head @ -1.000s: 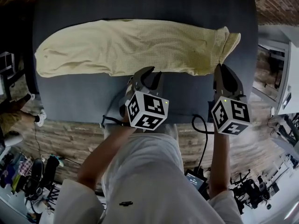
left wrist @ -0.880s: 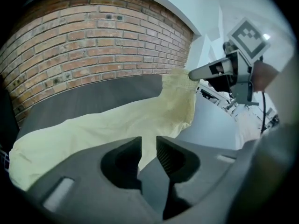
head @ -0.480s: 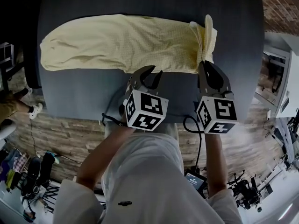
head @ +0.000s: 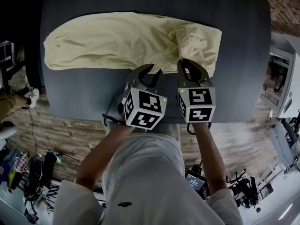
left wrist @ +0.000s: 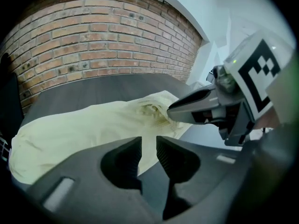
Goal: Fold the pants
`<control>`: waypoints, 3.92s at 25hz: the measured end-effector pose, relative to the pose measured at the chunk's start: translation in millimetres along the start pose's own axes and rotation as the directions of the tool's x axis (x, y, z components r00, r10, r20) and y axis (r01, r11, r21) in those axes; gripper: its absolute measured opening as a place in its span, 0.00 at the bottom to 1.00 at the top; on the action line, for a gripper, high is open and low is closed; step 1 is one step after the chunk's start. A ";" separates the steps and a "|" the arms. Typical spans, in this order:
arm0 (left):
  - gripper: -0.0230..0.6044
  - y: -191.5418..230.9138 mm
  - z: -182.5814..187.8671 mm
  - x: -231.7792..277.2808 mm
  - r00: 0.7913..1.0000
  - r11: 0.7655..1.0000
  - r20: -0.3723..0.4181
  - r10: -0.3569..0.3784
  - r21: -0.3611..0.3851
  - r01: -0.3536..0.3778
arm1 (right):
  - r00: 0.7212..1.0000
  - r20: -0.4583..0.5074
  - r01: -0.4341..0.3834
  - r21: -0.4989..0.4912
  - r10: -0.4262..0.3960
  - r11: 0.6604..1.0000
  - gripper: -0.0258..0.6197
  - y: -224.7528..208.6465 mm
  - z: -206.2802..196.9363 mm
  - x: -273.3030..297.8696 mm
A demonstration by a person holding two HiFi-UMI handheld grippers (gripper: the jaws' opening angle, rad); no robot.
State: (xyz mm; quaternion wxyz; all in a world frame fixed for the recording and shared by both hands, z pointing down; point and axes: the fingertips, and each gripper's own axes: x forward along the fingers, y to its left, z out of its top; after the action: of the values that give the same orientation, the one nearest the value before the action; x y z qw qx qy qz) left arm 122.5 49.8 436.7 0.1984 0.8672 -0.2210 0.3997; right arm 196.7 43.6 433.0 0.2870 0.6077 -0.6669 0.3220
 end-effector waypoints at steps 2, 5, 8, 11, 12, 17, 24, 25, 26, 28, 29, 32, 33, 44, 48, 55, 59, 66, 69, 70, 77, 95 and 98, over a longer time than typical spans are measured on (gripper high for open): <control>0.20 0.8 -2.9 0.5 1.000 1.000 -0.007 0.000 0.002 0.000 | 0.997 -0.048 -0.056 -0.007 0.056 0.998 0.19 15.1 -11.3 12.4; 0.20 -0.6 -3.0 1.4 1.000 1.000 -0.008 -0.004 0.009 0.004 | 0.991 -0.062 -0.120 -0.018 0.119 0.993 0.33 29.9 -17.2 17.1; 0.20 -2.4 -1.9 1.6 1.000 1.000 -0.007 -0.008 0.010 0.008 | 0.992 -0.041 -0.124 -0.030 0.122 0.992 0.33 28.2 -15.7 7.4; 0.20 -8.4 0.3 4.6 1.000 1.000 -0.005 -0.011 0.005 0.011 | 0.993 -0.020 -0.120 -0.008 0.120 0.993 0.33 14.1 -15.8 -4.0; 0.20 -12.2 2.3 6.0 1.000 1.000 -0.001 -0.012 0.004 0.012 | 0.993 -0.011 -0.115 -0.001 0.115 0.993 0.32 6.6 -15.7 -8.0; 0.20 -44.9 15.1 15.2 0.999 0.998 0.014 -0.050 0.028 0.049 | 0.993 0.035 -0.110 0.030 0.109 0.993 0.20 -36.9 -13.4 -26.4; 0.26 -121.3 32.4 40.5 0.990 0.983 -0.004 -0.140 0.116 0.140 | 0.993 0.028 -0.119 0.057 0.117 0.991 0.24 -103.0 -18.9 -37.6; 0.27 -129.3 35.0 45.4 0.990 0.983 -0.006 -0.144 0.114 0.144 | 0.992 0.025 -0.127 0.056 0.126 0.990 0.25 -110.7 -18.6 -38.1; 0.29 -137.2 38.2 50.3 0.989 0.983 -0.006 -0.148 0.112 0.148 | 0.991 0.020 -0.135 0.048 0.134 0.990 0.26 -118.2 -17.7 -38.2; 0.32 -153.4 44.6 59.5 0.988 0.981 0.002 -0.154 0.120 0.153 | 0.990 0.005 -0.142 0.021 0.142 0.990 0.28 -133.2 -16.3 -38.1; 0.33 -161.2 47.4 64.3 0.988 0.980 0.009 -0.155 0.130 0.152 | 0.990 -0.003 -0.142 0.007 0.142 0.990 0.29 -140.7 -16.2 -37.8; 0.38 -177.5 54.9 81.9 0.991 0.978 0.027 -0.133 0.166 0.127 | 0.989 -0.021 -0.144 -0.005 0.144 0.990 0.33 -161.9 -15.0 -32.1; 0.39 -181.5 57.1 88.0 0.992 0.978 0.032 -0.126 0.174 0.118 | 0.989 -0.024 -0.147 -0.002 0.147 0.989 0.33 -168.3 -14.4 -28.2; 0.39 -180.4 30.9 155.3 0.997 0.983 -0.069 0.040 0.181 -0.027 | 0.982 -0.032 -0.184 0.037 0.185 0.982 0.38 -202.8 -4.1 26.0; 0.28 -169.0 32.5 153.2 0.995 0.991 -0.035 0.093 0.100 -0.089 | 0.975 -0.057 -0.213 0.043 0.216 0.976 0.39 -193.5 -4.8 40.6; 0.15 -160.8 30.8 149.0 0.995 0.993 -0.024 0.097 0.072 -0.095 | 0.974 -0.054 -0.203 0.215 0.219 0.955 0.42 -202.6 -3.7 58.5; 0.10 -163.1 24.6 142.9 0.997 0.998 -0.033 0.065 0.029 -0.064 | 0.957 -0.074 -0.248 0.296 0.281 0.923 0.35 -190.4 -5.8 63.6; 0.10 -168.2 22.5 128.4 1.000 0.999 -0.013 0.015 -0.029 -0.016 | 0.968 -0.076 -0.209 0.293 0.240 0.933 0.09 -178.9 -8.7 55.3; 0.09 -173.8 20.7 119.4 1.000 0.999 0.000 -0.013 -0.036 0.013 | 0.974 -0.084 -0.183 0.261 0.211 0.948 0.09 -180.7 -11.3 49.3; 0.09 -176.8 19.9 116.2 1.000 0.999 0.004 -0.023 -0.035 0.023 | 0.975 -0.090 -0.173 0.252 0.201 0.952 0.09 -182.8 -13.7 47.2; 0.09 -203.0 29.6 95.8 0.992 0.991 0.052 -0.117 -0.067 0.120 | 0.984 -0.103 -0.118 0.247 0.147 0.962 0.09 -196.7 -17.5 14.4; 0.09 -152.7 57.3 2.9 0.972 0.973 0.188 -0.144 -0.153 0.173 | 0.996 0.018 -0.087 0.165 0.085 0.983 0.09 -140.0 53.2 -31.9; 0.09 -130.9 57.9 -13.4 0.970 0.974 0.209 -0.124 -0.162 0.160 | 0.995 0.030 -0.095 0.159 0.091 0.983 0.09 -120.7 68.4 -29.2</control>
State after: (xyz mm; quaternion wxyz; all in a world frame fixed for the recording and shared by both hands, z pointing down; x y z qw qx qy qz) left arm 220.8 130.5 369.4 0.2803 0.8950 -0.2115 0.2750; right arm 320.2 2.1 377.2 0.2142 0.6007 -0.6695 0.3808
